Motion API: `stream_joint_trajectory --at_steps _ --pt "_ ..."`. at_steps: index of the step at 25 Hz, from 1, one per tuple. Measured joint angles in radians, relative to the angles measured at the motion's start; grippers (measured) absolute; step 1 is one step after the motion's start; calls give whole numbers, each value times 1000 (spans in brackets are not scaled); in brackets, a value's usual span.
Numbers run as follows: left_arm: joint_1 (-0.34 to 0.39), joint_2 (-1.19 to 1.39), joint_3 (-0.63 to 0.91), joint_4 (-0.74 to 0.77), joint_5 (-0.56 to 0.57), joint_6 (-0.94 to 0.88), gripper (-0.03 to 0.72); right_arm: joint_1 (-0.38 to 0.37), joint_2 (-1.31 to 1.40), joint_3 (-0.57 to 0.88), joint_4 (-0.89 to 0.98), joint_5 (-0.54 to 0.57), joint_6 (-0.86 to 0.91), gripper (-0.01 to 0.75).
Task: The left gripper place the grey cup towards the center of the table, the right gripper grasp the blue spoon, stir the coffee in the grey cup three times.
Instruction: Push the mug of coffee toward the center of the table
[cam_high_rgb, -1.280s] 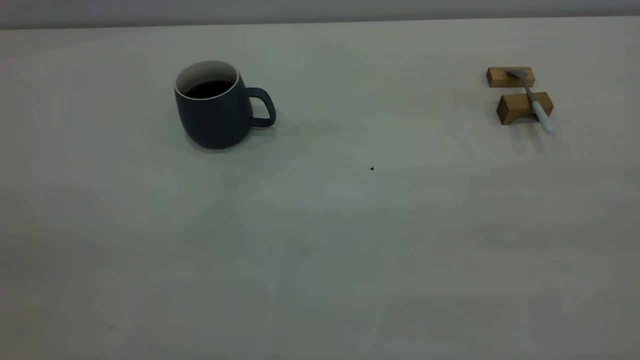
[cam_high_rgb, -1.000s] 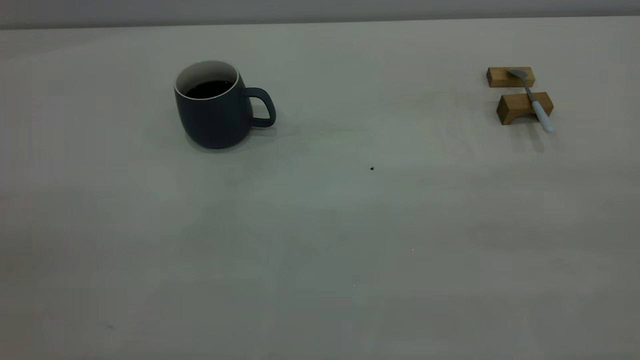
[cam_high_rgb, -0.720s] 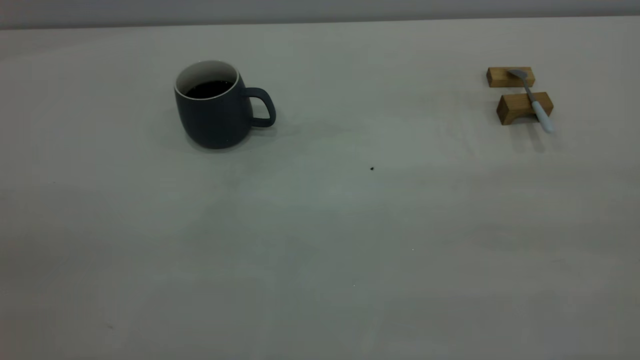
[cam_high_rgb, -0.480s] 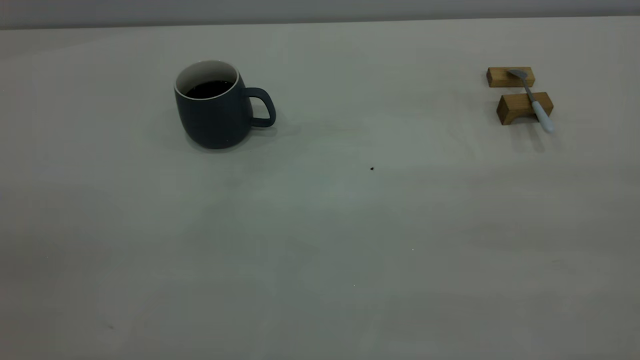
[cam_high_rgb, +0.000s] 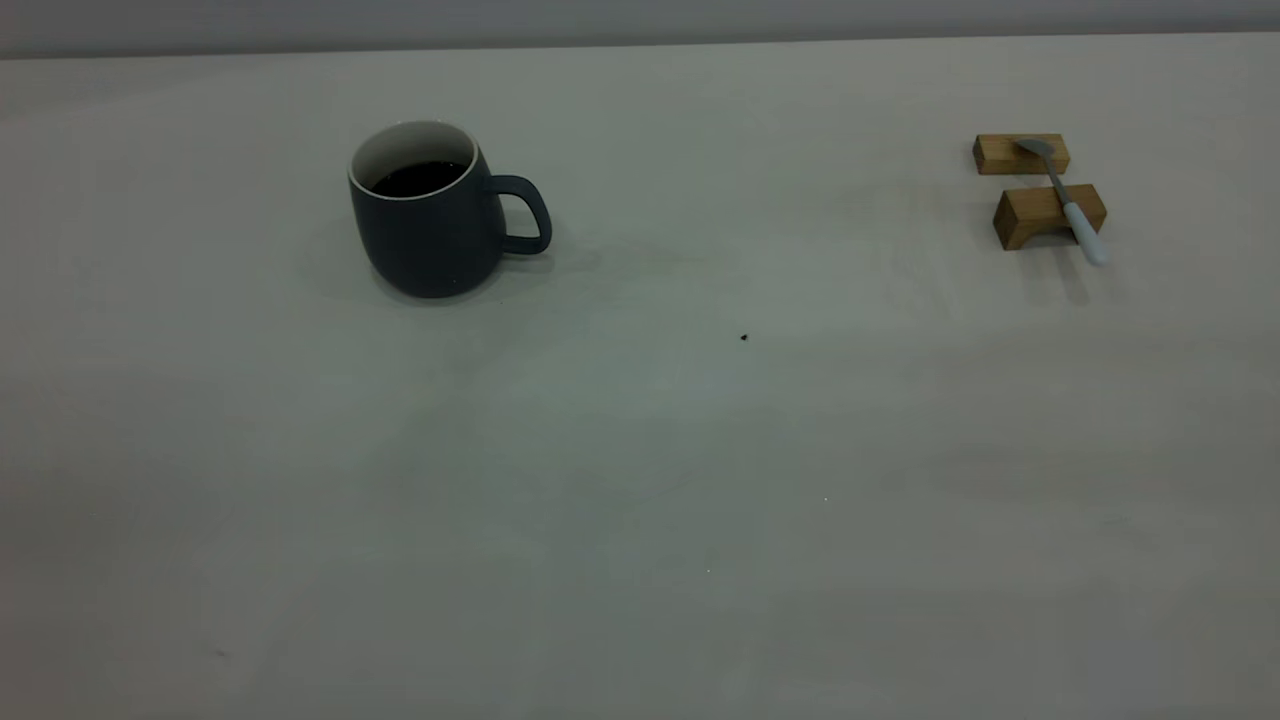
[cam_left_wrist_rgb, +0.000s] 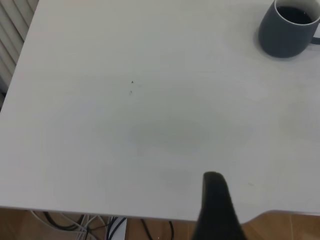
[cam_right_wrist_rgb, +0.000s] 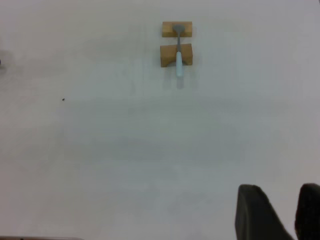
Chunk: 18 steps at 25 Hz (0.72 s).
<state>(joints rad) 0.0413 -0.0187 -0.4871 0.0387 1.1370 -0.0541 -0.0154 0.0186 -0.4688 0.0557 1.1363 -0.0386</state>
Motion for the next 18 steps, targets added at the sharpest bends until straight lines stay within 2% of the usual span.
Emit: stream_joint_trajectory --at_steps 8,11,18 --pt "0 59 -9 1 0 0 585 0 0 0 0 0 0 240" --pt "0 229 -49 -2 -41 0 585 0 0 0 0 0 0 240" --pt "0 772 -182 -3 -221 14 585 0 0 0 0 0 0 240"
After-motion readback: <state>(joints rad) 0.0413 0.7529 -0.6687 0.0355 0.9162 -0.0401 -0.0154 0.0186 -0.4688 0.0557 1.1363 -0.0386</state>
